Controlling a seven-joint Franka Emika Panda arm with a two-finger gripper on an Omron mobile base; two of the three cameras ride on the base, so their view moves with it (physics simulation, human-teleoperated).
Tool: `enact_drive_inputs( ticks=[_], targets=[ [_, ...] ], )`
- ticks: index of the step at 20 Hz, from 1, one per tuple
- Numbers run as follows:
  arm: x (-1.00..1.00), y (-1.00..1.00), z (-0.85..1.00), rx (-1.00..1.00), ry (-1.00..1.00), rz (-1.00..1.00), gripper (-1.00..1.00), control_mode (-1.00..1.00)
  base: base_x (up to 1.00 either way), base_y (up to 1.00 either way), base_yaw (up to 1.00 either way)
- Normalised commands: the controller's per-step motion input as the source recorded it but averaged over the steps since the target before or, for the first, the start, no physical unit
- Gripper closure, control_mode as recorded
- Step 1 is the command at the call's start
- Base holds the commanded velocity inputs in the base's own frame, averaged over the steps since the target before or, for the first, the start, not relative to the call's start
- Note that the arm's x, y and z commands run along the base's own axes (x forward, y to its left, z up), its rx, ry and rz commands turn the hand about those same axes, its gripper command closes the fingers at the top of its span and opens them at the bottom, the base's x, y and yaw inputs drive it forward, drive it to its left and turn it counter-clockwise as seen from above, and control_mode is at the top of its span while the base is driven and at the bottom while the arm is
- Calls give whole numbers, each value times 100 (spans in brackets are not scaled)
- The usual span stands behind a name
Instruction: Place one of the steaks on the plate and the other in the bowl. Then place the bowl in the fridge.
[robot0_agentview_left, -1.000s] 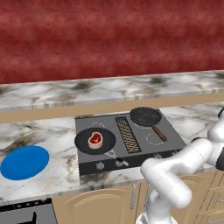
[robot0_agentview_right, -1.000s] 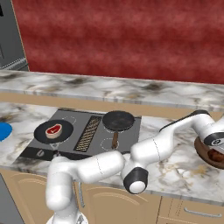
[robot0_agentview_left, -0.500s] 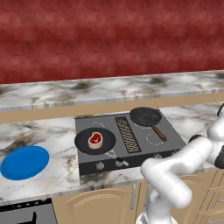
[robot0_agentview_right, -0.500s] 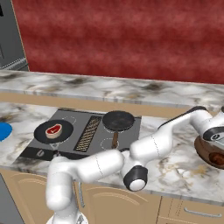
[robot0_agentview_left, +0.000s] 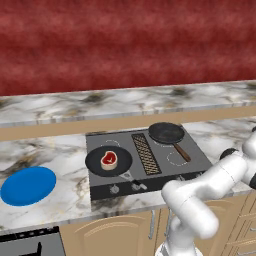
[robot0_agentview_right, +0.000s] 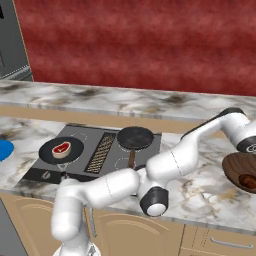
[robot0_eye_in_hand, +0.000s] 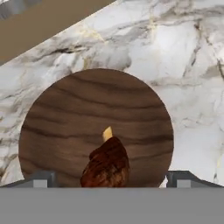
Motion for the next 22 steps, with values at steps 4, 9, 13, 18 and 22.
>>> enact_drive_inputs(
  ticks=[4,9,13,18,22],
  targets=[
    [-81,69,35,-46,-7,-24,-100,-100,0,0,0],
    [-85,86,82,10,30,-35,-100,-100,0,0,0],
    [-81,69,80,22,51,-36,-100,-100,0,0,0],
    [-91,62,15,15,50,-40,-100,-100,0,0,0],
    [-100,18,0,41,16,-54,-100,-100,0,0,0]
  ],
)
